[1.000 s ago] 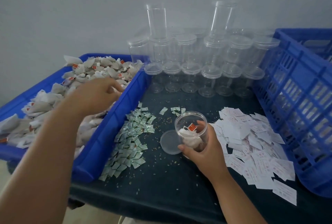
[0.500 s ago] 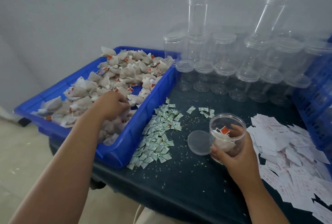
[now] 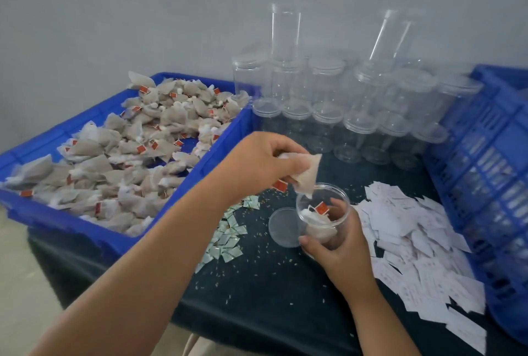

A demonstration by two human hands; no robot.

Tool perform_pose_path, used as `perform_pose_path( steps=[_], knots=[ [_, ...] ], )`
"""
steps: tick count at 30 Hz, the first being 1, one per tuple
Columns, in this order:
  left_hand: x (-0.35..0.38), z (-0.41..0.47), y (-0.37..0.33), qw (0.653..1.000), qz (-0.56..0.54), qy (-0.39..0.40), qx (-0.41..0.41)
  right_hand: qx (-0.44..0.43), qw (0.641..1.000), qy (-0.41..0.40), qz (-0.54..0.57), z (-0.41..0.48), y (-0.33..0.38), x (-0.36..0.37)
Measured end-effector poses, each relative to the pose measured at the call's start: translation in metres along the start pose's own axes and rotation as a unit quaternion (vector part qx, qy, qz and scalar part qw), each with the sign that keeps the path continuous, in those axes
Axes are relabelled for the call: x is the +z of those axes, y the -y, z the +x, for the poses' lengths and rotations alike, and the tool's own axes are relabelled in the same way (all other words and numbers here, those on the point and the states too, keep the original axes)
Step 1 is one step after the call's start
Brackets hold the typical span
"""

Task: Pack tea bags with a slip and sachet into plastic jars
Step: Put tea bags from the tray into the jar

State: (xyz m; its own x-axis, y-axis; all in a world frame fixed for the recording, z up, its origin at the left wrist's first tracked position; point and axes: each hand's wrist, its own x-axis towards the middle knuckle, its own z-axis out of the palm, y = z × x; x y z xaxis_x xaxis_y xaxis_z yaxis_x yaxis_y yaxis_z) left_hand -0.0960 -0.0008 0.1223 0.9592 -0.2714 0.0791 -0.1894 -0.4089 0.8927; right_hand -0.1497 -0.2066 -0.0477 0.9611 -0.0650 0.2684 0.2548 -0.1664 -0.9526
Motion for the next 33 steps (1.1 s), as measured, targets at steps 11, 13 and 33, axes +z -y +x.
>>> perform_pose_path(
  steps=[11,13,33],
  knots=[
    [-0.002,0.000,0.007,0.999,0.010,-0.052,0.008,-0.015,1.000,-0.007,-0.010,0.000,-0.001,-0.004],
    [-0.040,-0.001,0.018,0.990,0.075,-0.122,-0.011,-0.010,1.000,-0.004,-0.012,0.001,-0.001,-0.004],
    [-0.134,-0.014,0.106,0.891,0.394,-0.096,-0.204,0.001,0.999,0.012,0.038,0.000,0.001,-0.001]
  ],
)
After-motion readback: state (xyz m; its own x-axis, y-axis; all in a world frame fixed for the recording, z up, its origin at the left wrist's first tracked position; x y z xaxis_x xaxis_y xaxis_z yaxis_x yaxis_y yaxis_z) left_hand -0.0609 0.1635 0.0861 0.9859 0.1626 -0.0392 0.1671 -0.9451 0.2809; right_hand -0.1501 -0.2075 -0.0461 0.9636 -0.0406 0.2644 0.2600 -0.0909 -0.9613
